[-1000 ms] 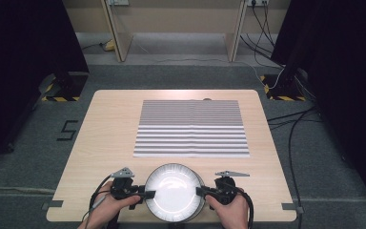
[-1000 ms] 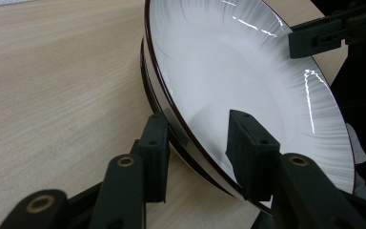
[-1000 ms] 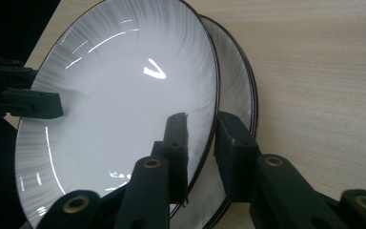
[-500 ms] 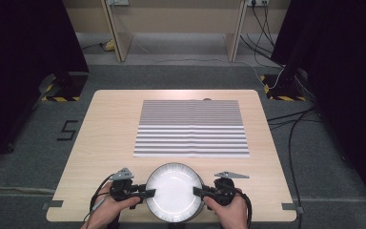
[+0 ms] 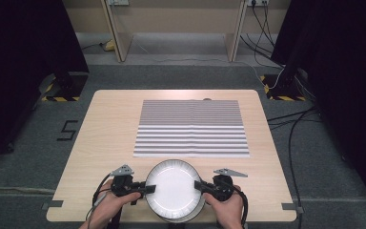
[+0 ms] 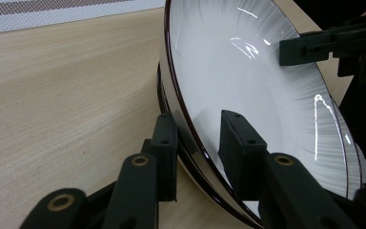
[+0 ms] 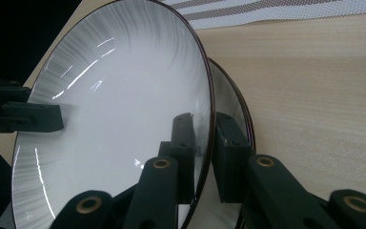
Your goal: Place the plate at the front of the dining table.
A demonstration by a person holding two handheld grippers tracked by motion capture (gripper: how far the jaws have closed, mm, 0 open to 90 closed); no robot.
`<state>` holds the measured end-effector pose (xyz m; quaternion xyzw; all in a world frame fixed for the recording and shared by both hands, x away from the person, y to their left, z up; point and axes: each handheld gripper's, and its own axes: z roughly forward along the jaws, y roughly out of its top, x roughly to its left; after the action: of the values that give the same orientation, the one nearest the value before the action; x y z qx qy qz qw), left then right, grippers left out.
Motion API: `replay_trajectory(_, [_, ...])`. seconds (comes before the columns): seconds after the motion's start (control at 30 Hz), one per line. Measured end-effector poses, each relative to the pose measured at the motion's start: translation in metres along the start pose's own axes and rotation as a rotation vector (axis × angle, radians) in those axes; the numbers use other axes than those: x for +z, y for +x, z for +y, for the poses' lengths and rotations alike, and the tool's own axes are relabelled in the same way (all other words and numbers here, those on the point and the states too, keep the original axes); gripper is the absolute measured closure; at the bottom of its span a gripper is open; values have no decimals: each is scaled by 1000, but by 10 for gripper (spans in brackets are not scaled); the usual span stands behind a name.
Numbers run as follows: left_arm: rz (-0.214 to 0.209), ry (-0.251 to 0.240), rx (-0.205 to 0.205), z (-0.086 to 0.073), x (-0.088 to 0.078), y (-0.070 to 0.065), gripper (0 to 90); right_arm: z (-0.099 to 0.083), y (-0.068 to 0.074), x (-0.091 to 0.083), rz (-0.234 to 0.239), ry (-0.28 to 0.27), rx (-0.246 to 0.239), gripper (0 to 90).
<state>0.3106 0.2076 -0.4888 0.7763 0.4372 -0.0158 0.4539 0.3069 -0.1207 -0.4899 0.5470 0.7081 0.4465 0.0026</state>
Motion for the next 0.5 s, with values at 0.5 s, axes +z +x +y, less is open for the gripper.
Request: replay_trajectory(0.5, [22,-35,46,0,0,-3,692,-4,-2,5,75,45,30,726])
